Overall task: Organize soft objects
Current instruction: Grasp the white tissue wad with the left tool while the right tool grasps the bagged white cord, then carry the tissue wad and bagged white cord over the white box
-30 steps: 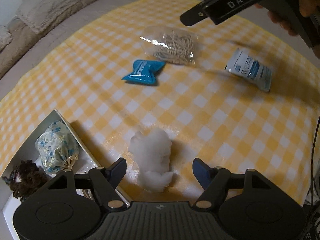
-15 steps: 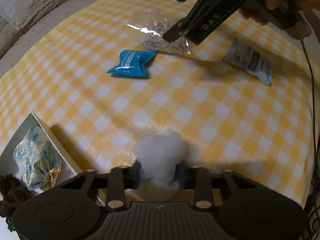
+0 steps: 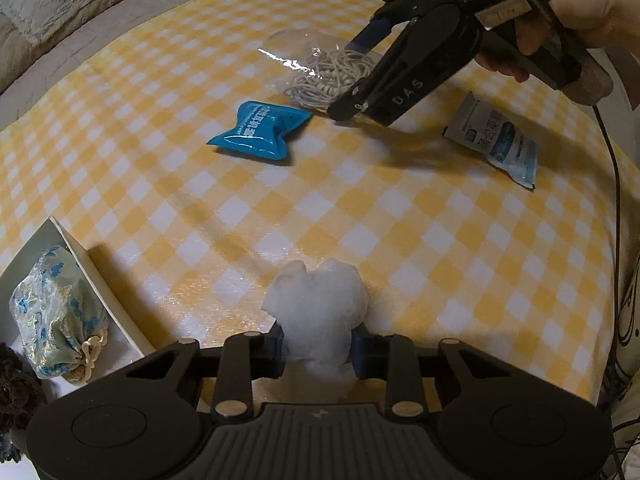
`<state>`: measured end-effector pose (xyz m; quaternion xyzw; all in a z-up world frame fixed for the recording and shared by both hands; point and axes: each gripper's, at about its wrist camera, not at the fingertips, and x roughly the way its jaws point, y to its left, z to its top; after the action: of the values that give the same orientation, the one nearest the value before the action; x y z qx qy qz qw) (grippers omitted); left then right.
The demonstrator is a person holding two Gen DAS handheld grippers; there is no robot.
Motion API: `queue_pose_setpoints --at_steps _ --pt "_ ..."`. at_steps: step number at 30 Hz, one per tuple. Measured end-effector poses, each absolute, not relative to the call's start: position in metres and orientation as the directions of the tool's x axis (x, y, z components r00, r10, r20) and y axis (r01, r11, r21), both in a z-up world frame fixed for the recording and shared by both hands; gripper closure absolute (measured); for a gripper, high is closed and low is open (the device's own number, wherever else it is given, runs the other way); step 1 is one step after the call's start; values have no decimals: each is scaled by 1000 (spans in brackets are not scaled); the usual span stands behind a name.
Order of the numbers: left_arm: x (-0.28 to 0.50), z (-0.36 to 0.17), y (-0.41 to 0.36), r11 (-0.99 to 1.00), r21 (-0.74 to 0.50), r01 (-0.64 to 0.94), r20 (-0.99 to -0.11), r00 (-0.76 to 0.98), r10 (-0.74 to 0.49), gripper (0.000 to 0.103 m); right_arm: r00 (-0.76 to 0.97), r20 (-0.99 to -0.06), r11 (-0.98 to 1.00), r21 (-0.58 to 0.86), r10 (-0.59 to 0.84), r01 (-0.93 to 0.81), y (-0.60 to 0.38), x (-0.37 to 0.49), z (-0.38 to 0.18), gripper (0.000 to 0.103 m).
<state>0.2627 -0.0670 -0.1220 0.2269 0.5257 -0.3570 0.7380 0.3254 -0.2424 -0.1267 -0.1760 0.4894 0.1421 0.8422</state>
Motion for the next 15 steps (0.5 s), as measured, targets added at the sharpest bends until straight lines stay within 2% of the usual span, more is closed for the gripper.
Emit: queue_pose_setpoints --at_steps 5,15 --pt "259 -114 -67 663 -39 747 -929 217 -299 71 460 -887 891 -165 53 -422 -237 320 -121 41" --pt "251 -85 -59 724 -50 688 -890 298 -345 71 511 -859 908 -191 29 -373 -242 292 -93 42"
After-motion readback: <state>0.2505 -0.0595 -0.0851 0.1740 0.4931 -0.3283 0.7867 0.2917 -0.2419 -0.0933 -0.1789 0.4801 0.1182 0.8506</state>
